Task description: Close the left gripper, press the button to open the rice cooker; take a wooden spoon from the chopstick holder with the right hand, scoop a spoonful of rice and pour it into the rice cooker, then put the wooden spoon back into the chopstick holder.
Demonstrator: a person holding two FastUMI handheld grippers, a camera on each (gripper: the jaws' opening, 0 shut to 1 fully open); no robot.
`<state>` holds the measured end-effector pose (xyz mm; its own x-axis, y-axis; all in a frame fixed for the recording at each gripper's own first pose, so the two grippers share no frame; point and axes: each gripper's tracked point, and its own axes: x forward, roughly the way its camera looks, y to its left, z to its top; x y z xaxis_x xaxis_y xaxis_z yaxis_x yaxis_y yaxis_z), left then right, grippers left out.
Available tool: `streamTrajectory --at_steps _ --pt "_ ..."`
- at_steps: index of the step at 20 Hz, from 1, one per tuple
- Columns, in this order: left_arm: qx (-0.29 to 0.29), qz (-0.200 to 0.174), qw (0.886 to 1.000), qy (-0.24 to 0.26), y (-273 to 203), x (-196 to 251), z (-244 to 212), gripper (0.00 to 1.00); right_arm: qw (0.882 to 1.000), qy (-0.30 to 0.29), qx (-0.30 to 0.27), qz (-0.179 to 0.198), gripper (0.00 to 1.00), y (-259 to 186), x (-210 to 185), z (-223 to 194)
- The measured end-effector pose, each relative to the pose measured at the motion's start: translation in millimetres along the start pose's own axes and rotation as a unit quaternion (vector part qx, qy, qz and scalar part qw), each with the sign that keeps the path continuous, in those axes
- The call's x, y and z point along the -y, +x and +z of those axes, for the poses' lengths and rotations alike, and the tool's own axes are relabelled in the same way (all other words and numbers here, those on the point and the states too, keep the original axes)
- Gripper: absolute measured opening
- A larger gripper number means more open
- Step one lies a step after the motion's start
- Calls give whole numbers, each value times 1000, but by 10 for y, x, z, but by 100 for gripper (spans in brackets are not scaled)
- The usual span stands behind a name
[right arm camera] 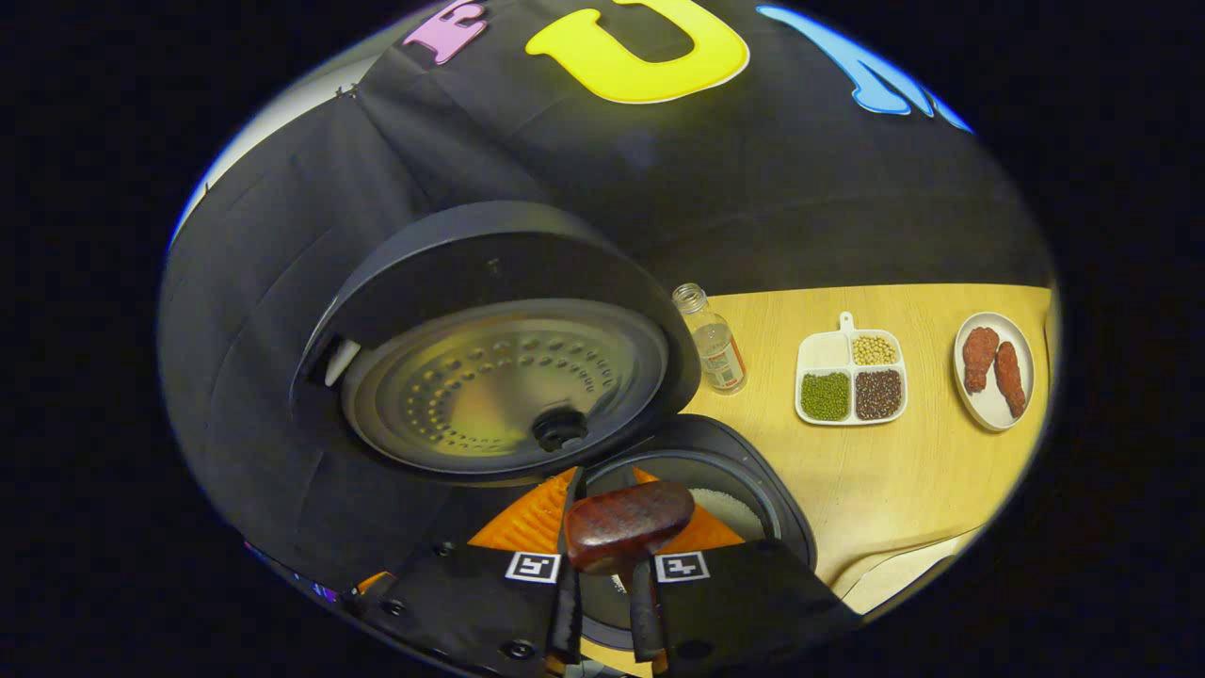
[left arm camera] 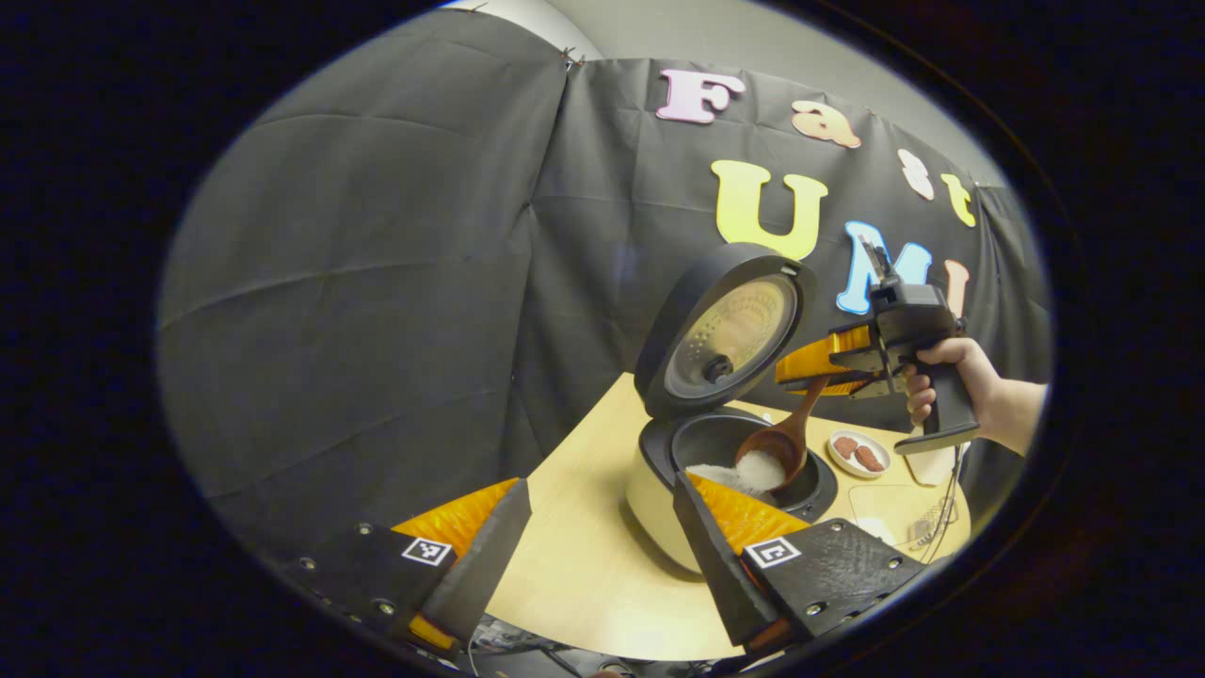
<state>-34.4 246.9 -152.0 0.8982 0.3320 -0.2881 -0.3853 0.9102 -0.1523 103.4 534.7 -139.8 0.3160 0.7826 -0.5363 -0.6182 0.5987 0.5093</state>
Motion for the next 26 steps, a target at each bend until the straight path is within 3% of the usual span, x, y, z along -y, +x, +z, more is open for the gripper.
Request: streamTrajectory --at_steps 5,16,17,26 --pt "3 3 1000 13 -45 39 31 94 997 -74 27 -5 23 -41 -59 -16" --pt "8 3 1000 21 -59 35 27 97 985 -163 59 -2 23 -197 -102 -2" --pt "8 5 1000 27 -60 23 20 94 983 -170 64 -1 23 -216 -105 7" --pt "14 -16 996 86 -124 245 31 94 950 -302 81 -6 23 -354 -173 -97"
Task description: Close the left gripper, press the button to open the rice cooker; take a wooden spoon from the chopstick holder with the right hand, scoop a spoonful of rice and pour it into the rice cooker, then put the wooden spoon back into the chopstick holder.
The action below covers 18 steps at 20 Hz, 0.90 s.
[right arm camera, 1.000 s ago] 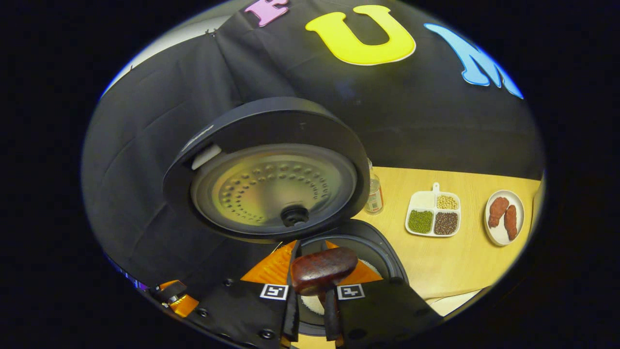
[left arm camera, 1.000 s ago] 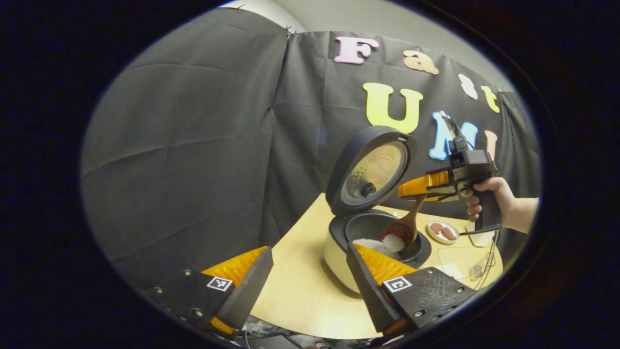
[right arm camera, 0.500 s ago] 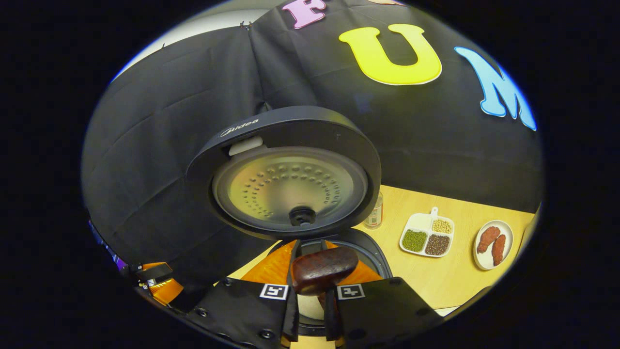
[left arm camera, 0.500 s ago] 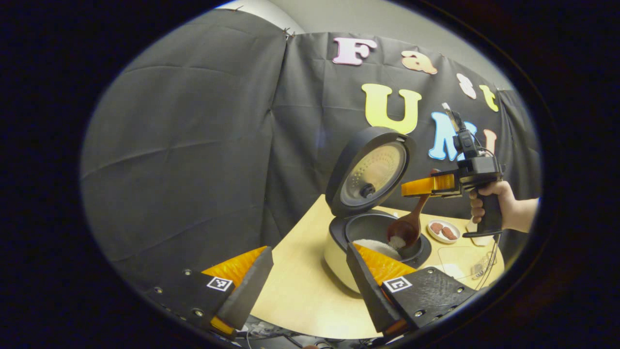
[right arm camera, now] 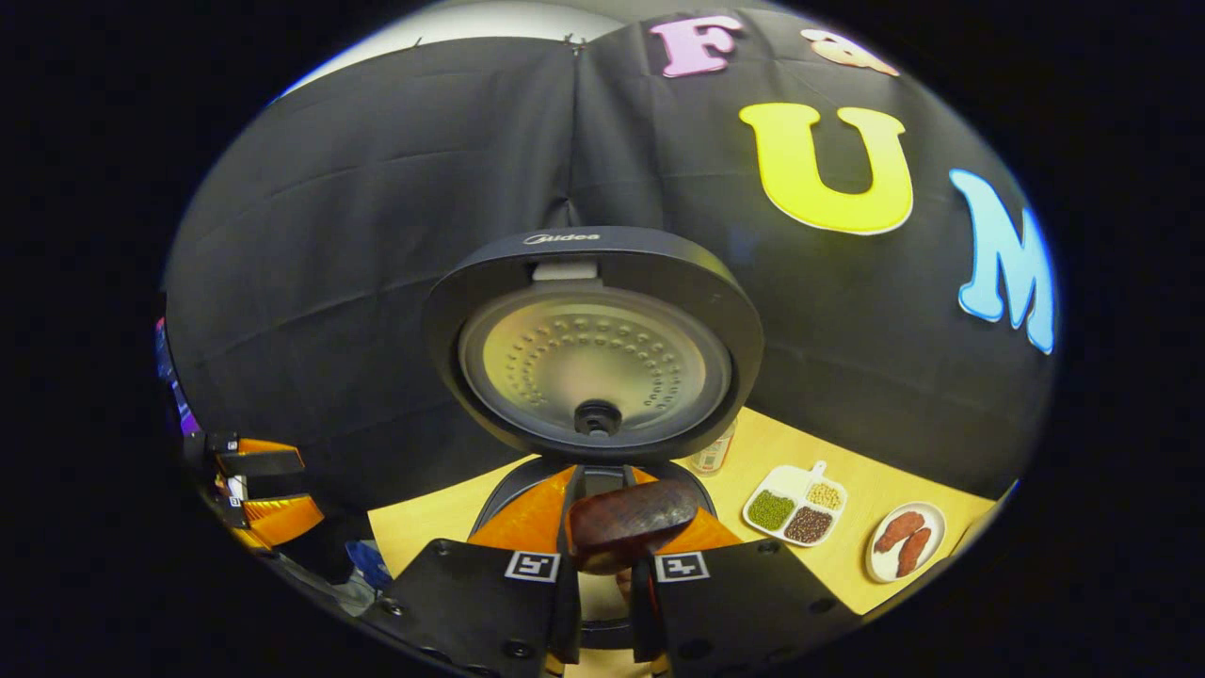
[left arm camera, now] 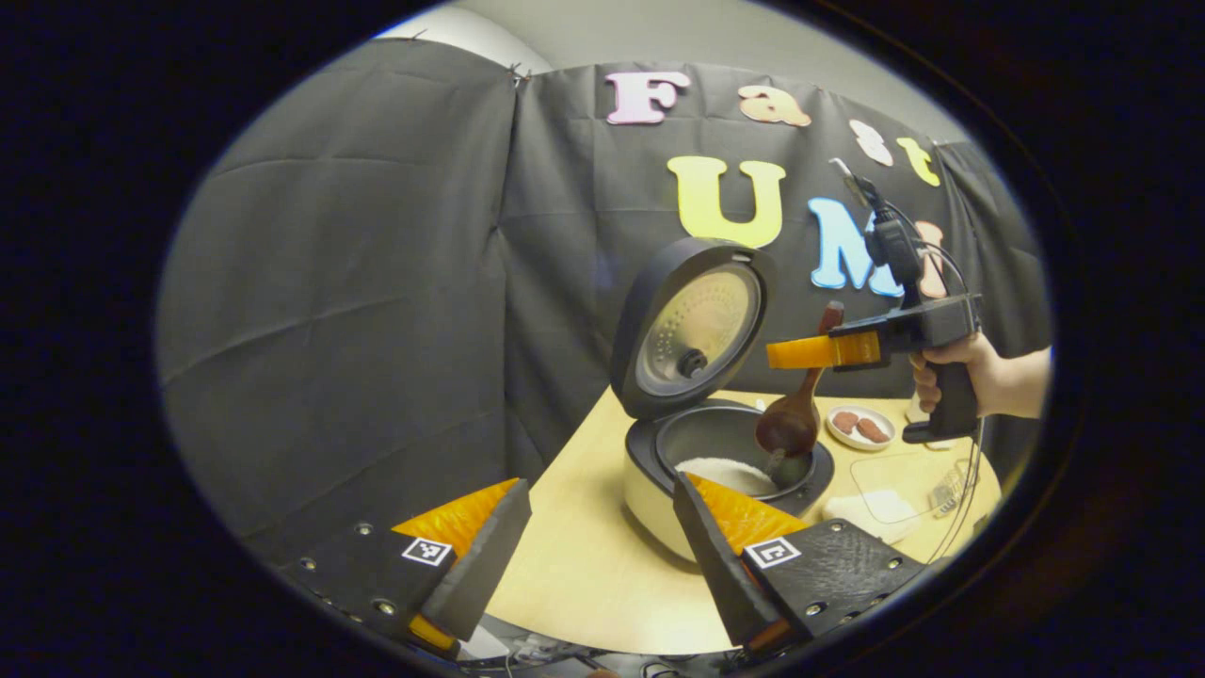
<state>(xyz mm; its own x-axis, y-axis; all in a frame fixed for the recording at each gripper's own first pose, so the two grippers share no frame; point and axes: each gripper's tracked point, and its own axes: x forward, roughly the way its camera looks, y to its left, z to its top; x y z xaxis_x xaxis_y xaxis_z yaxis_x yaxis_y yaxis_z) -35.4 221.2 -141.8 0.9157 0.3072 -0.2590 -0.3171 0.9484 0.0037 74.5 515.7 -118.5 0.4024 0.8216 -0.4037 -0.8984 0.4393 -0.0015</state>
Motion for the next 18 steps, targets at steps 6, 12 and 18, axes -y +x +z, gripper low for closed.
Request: streamTrajectory --at_steps 6,12,18 --pt "5 -18 1000 15 -74 139 5 97 998 -58 -4 -2 23 -14 -197 -67" --pt "5 -32 999 13 -72 223 -16 94 999 11 24 -19 23 -166 -117 167" --pt "10 -75 997 17 8 530 40 94 989 108 64 -74 23 -693 423 393"
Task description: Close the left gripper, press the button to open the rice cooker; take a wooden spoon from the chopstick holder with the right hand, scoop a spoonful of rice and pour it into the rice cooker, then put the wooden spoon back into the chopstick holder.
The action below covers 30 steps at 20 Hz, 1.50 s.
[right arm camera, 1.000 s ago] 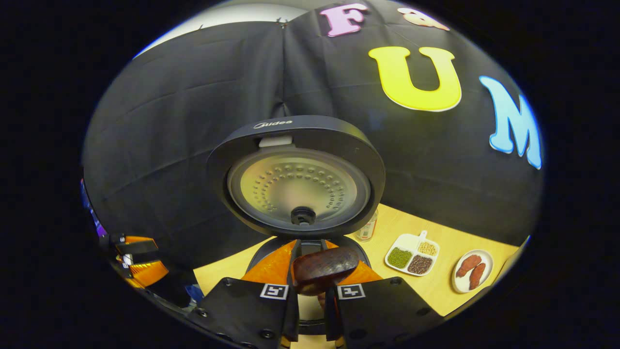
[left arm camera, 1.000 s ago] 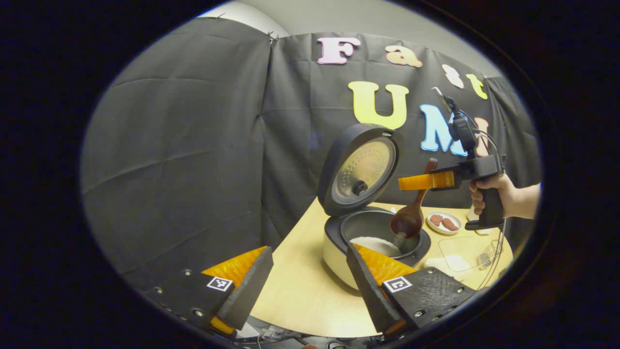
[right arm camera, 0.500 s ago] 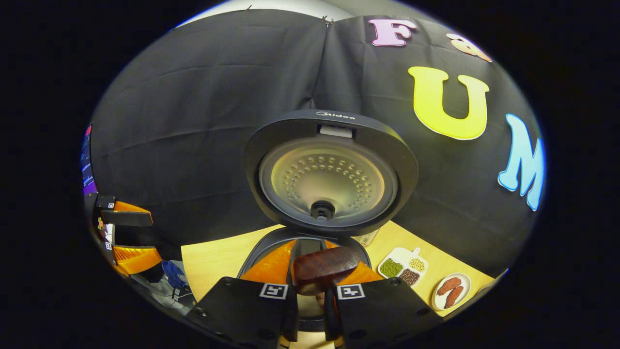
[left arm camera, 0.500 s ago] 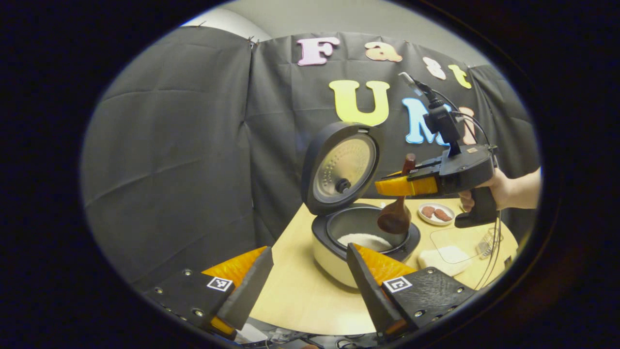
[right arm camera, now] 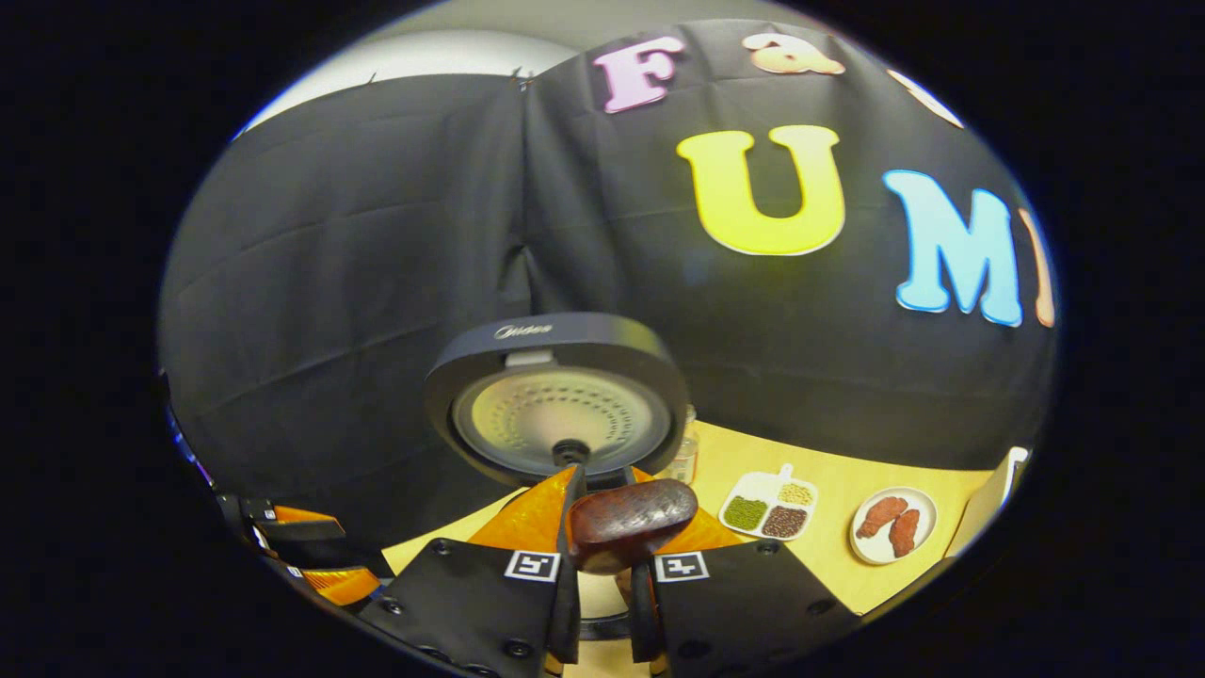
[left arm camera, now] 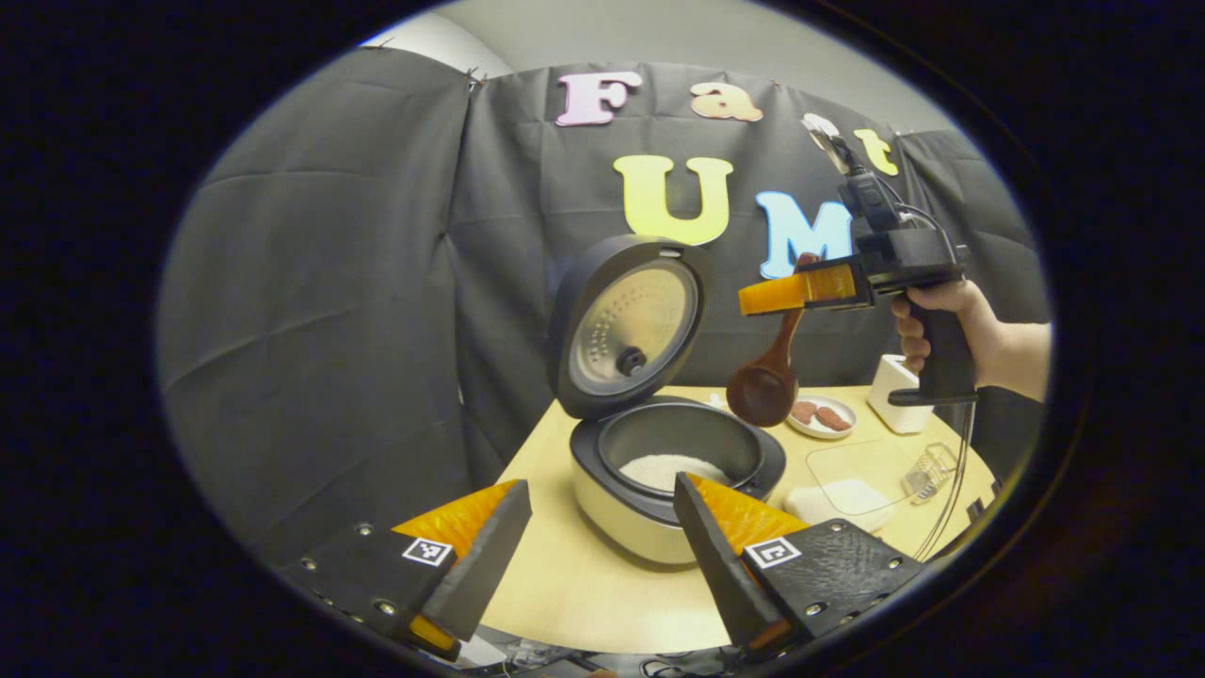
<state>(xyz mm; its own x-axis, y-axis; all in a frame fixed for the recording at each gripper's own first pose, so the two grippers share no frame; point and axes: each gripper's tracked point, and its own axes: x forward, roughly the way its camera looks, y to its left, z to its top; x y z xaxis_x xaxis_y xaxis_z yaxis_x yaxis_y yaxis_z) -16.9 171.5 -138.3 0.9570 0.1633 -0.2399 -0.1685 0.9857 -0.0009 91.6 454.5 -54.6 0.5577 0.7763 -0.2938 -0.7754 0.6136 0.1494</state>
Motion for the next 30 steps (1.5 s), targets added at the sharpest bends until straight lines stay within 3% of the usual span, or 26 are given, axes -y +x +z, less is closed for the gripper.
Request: streamTrajectory --at_steps 5,7,11,16,19,21,23,30 --pt "-3 -41 999 6 262 440 91 99 995 65 38 -69 23 -516 770 201" --pt "0 -57 998 8 352 674 196 94 990 92 50 -96 19 -770 1113 209" --pt "8 -75 997 6 476 1136 389 94 973 160 67 -149 19 -1277 1819 128" --pt "6 -67 997 -28 514 1563 528 95 951 222 80 -202 22 -1862 2577 -112" --pt "-7 -61 998 -25 520 1725 504 97 936 262 77 -223 19 -2149 2952 -372" --pt "-14 -59 998 -18 535 1839 493 94 926 288 72 -234 23 -2335 3112 -568" --pt "-19 -56 998 -14 547 1988 500 96 917 309 67 -243 23 -2457 3276 -758" --pt "-28 -50 998 -23 452 2541 563 96 904 351 35 -241 22 -2699 3622 -1314"
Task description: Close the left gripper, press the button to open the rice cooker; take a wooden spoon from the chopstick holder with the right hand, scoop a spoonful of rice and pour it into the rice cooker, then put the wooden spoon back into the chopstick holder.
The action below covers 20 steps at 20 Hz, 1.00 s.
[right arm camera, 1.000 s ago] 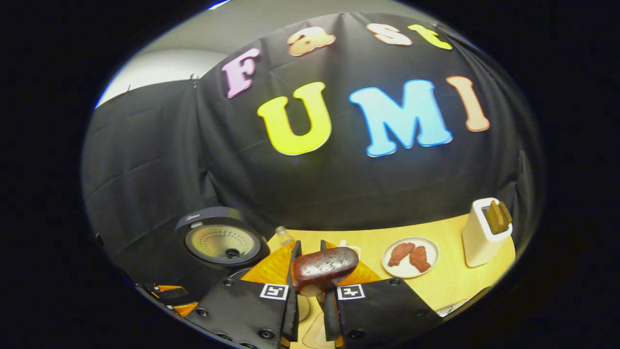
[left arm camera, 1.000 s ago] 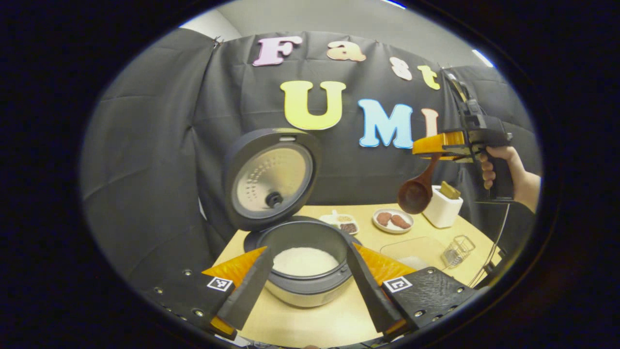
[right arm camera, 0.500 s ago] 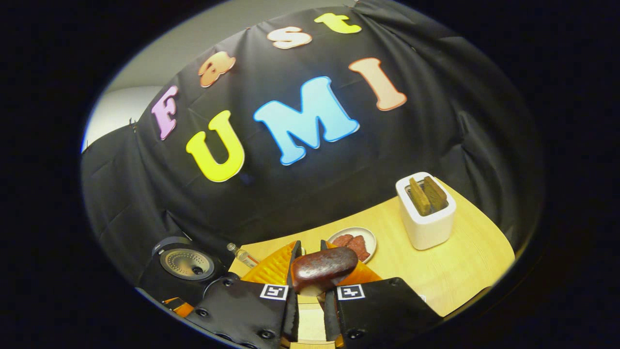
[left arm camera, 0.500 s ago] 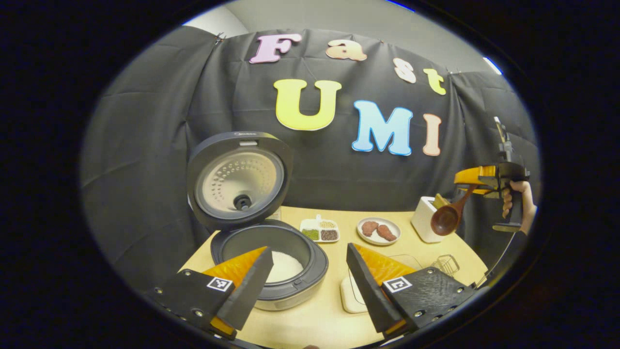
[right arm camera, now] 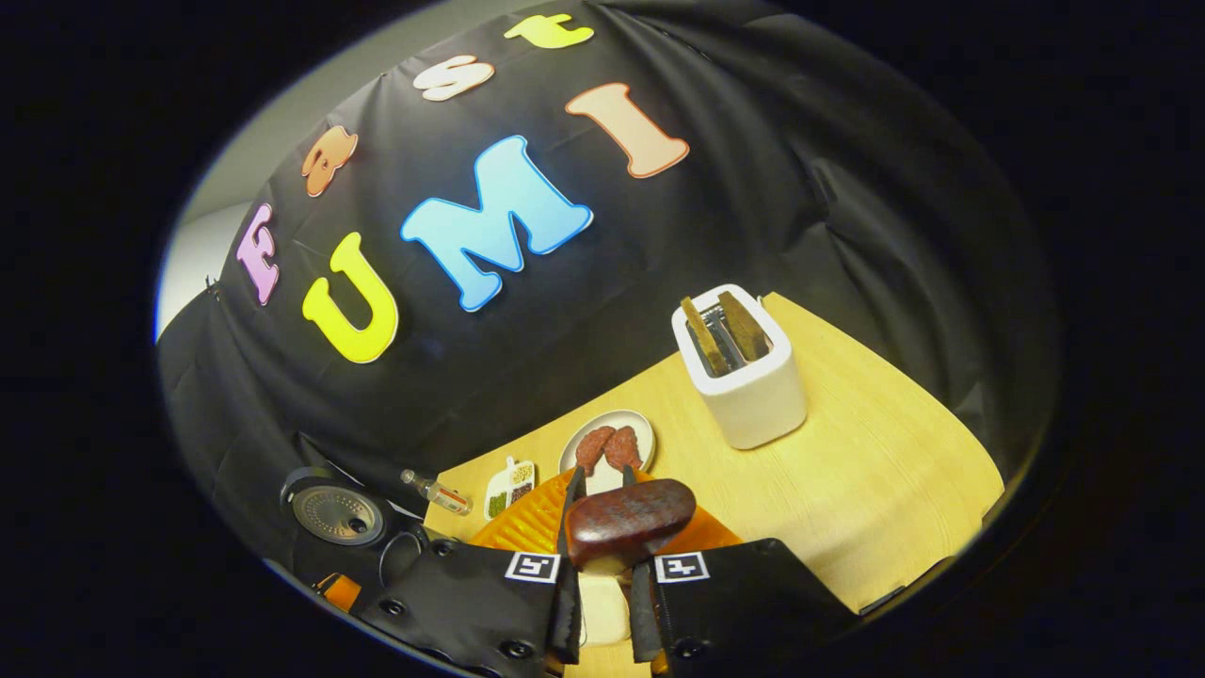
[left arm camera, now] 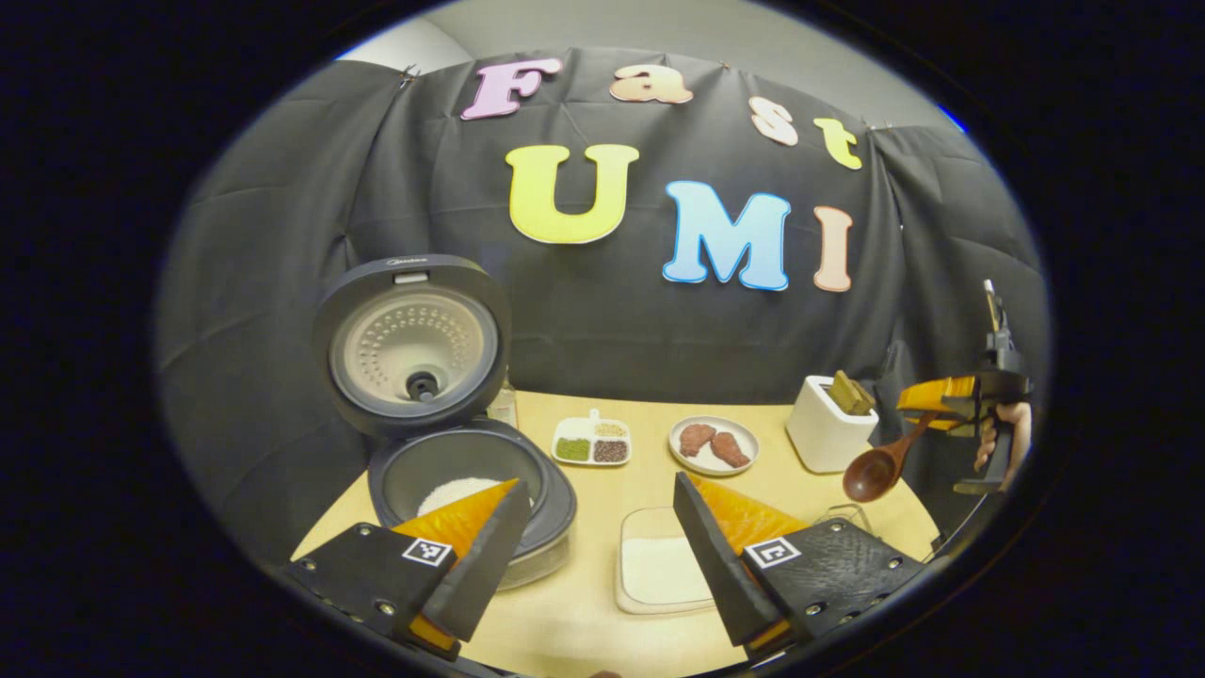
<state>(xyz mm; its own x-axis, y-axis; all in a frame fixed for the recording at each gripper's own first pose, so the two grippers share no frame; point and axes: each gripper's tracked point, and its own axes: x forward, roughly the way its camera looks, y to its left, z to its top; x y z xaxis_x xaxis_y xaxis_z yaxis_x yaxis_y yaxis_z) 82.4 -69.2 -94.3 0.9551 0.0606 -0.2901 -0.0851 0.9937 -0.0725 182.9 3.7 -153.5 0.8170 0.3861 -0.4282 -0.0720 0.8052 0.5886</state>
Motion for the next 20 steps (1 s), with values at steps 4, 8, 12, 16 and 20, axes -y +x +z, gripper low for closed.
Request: streamTrajectory --at_steps 4,8,12,16,20 --pt "-2 24 1000 -1 -58 219 -54 94 999 12 -48 13 23 71 241 -183" --pt "-4 58 998 -5 -188 424 -180 96 996 -7 -84 27 22 192 422 -259" --pt "-11 92 996 -12 -343 559 -311 94 992 -13 -120 44 24 292 489 -458" --pt "-14 110 994 0 -473 649 -332 94 989 -23 -139 43 25 401 519 -591" --pt "-12 125 992 12 -562 657 -287 96 987 -21 -158 29 27 480 608 -716"
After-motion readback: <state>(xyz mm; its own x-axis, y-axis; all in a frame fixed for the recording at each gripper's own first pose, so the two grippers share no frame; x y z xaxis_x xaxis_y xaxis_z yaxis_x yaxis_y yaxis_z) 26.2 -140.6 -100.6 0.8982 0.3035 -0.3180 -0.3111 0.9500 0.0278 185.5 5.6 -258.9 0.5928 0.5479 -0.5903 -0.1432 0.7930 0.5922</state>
